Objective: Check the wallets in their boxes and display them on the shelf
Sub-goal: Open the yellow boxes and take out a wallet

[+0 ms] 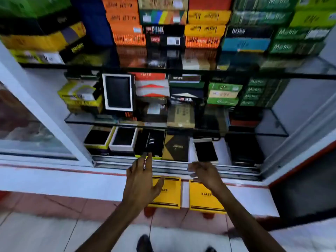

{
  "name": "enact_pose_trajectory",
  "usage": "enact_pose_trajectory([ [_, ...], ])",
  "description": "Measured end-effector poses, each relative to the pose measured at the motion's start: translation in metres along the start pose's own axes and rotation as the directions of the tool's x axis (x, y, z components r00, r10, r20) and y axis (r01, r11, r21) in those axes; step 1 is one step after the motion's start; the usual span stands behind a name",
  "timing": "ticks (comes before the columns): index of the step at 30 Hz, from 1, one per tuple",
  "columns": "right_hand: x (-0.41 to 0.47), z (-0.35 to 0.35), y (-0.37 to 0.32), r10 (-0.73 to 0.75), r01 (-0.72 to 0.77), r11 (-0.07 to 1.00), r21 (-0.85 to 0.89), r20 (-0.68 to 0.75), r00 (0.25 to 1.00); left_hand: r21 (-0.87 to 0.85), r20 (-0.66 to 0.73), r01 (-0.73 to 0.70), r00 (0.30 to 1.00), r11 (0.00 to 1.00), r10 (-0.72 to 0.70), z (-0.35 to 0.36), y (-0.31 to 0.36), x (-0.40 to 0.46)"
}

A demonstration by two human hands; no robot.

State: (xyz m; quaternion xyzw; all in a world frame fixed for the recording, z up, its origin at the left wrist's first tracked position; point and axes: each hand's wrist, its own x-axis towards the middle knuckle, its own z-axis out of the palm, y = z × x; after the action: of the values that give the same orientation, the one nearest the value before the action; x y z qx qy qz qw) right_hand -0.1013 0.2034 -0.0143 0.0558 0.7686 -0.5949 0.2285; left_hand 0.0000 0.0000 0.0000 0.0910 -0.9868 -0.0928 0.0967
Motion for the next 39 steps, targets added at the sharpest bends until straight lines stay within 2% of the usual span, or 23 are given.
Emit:
enact_pose_trajectory([
  [1, 0.006, 0.004, 0.007, 0.119, -0.121, 0.988, 0.097, 0.024, 0.993, -0.01, 0.101, 0.064, 0.993, 0.998, -0.063, 0.013, 0.0, 0.0],
  [3, 0.01, 0.013, 0.016, 0.27, -0.28, 0.957, 0.081, 0.115, 0.956, -0.01, 0.214, 0.174, 0.962, 0.985, -0.167, 0.036, 0.002, -0.005],
  [6, 0.018, 0.029, 0.028, 0.38, -0.389, 0.921, 0.027, 0.156, 0.912, -0.015, 0.322, 0.3, 0.905, 0.954, -0.279, 0.063, 0.012, -0.012],
  [10, 0.023, 0.037, 0.031, 0.391, -0.389, 0.92, -0.043, 0.112, 0.914, -0.011, 0.361, 0.384, 0.863, 0.923, -0.354, 0.082, 0.026, -0.016],
  [12, 0.026, 0.038, 0.032, 0.408, -0.409, 0.912, -0.022, 0.126, 0.904, -0.02, 0.347, 0.415, 0.856, 0.91, -0.383, 0.087, 0.032, -0.018],
  [20, 0.024, 0.034, 0.03, 0.479, -0.534, 0.834, 0.141, 0.296, 0.827, -0.005, 0.372, 0.491, 0.81, 0.871, -0.454, 0.09, 0.041, -0.011],
  [22, 0.024, 0.035, 0.029, 0.484, -0.544, 0.823, 0.162, 0.302, 0.821, -0.068, 0.398, 0.526, 0.794, 0.848, -0.461, 0.088, 0.038, -0.009],
  [24, 0.025, 0.036, 0.031, 0.464, -0.533, 0.824, 0.19, 0.313, 0.829, -0.205, 0.418, 0.572, 0.785, 0.794, -0.458, 0.081, 0.031, -0.007],
  [26, 0.024, 0.038, 0.033, 0.436, -0.502, 0.84, 0.206, 0.295, 0.85, -0.418, 0.435, 0.582, 0.802, 0.698, -0.409, 0.071, 0.016, -0.006],
  [27, 0.023, 0.039, 0.034, 0.421, -0.466, 0.872, 0.148, 0.257, 0.87, -0.521, 0.457, 0.592, 0.802, 0.615, -0.384, 0.065, 0.007, -0.005],
  [28, 0.023, 0.04, 0.035, 0.38, -0.389, 0.921, 0.009, 0.192, 0.905, -0.603, 0.496, 0.617, 0.787, 0.506, -0.368, 0.059, -0.003, -0.004],
  [29, 0.023, 0.042, 0.037, 0.311, -0.282, 0.934, -0.22, 0.114, 0.943, -0.667, 0.54, 0.646, 0.762, 0.371, -0.357, 0.053, -0.013, -0.004],
  [30, 0.021, 0.044, 0.039, 0.227, -0.182, 0.886, -0.427, 0.056, 0.972, -0.704, 0.583, 0.67, 0.734, 0.234, -0.349, 0.048, -0.023, -0.005],
  [32, 0.018, 0.051, 0.041, 0.059, -0.042, 0.773, -0.633, 0.006, 0.998, -0.748, 0.617, 0.663, 0.708, 0.024, -0.345, 0.039, -0.042, -0.01],
  [35, 0.015, 0.052, 0.043, -0.016, -0.023, 0.758, -0.652, -0.054, 0.998, -0.788, 0.605, 0.59, 0.691, -0.175, -0.395, 0.039, -0.065, -0.021],
  [39, 0.004, 0.043, 0.033, -0.097, 0.017, 0.763, -0.647, -0.088, 0.991, -0.803, 0.595, 0.488, 0.651, -0.341, -0.471, 0.045, -0.084, -0.038],
])
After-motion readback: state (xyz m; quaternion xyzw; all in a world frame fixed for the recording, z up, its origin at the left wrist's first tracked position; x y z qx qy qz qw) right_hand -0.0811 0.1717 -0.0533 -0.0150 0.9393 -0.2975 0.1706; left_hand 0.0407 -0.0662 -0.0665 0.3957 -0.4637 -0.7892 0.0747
